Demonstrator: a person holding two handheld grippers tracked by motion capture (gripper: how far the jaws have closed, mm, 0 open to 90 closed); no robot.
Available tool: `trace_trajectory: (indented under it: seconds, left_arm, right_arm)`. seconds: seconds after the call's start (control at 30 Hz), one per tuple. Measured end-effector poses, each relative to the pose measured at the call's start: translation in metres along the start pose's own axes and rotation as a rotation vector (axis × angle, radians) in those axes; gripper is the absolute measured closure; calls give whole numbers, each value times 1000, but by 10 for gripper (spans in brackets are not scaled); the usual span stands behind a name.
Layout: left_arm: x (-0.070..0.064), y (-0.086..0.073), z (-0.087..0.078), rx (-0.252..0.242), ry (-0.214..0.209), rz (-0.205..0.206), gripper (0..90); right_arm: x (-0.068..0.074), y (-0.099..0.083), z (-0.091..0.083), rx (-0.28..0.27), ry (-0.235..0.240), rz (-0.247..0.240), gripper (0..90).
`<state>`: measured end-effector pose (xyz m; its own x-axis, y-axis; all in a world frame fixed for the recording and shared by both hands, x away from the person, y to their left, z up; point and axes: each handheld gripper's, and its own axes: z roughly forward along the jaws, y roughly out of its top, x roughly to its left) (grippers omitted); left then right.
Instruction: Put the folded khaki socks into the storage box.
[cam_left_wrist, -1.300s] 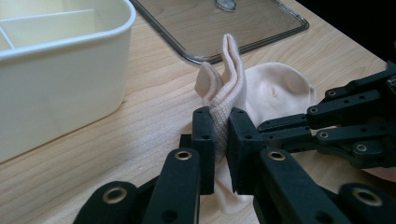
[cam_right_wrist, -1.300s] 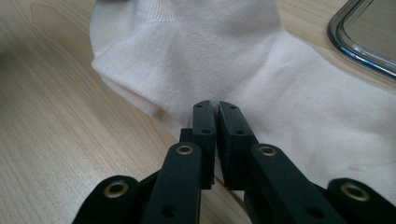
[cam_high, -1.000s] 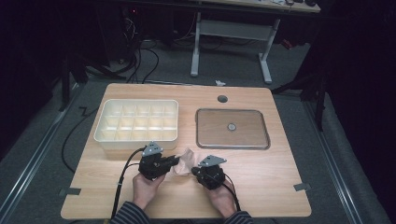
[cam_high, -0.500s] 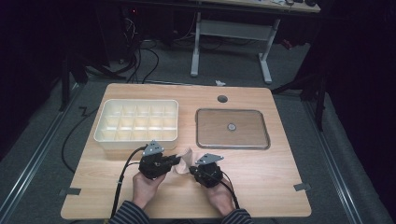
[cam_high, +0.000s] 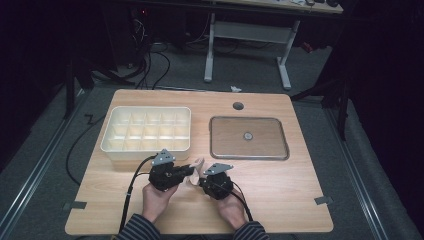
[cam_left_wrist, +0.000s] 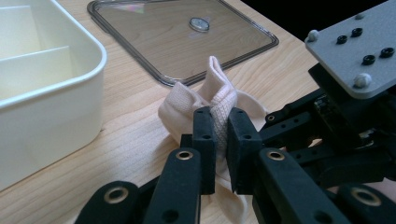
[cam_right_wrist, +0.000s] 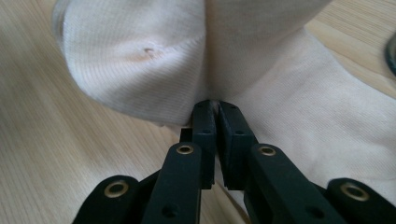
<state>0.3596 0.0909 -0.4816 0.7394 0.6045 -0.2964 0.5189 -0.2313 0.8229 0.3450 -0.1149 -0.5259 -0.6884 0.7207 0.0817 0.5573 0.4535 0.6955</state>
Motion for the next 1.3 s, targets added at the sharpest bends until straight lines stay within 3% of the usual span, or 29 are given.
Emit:
trace_trajectory:
  seconds: [0.2, 0.3, 0.53, 0.77, 0.97, 1.07, 1.3]
  left_arm:
    - [5, -3, -1, 9, 16, -18, 836]
    - [3, -3, -3, 22, 42, -5, 836]
    - [4, -3, -6, 28, 66, -11, 833]
    - [3, -2, -8, 32, 82, -13, 831]
    - [0, -2, -4, 41, 82, -4, 831]
    - [-3, 1, -3, 48, 80, 8, 829]
    - [-9, 3, 2, 67, 80, 40, 827]
  right_arm:
    - [4, 3, 5, -6, 20, 7, 859]
    - [4, 3, 4, -9, 25, 9, 842]
    - [4, 1, -10, -38, -13, -7, 785]
    - [-16, -9, -43, -98, -111, 57, 727]
    - [-38, -22, -55, -110, -201, 135, 673]
    - [-44, -26, -54, -100, -218, 159, 652]
    - [-47, -30, -41, -62, -192, 189, 699]
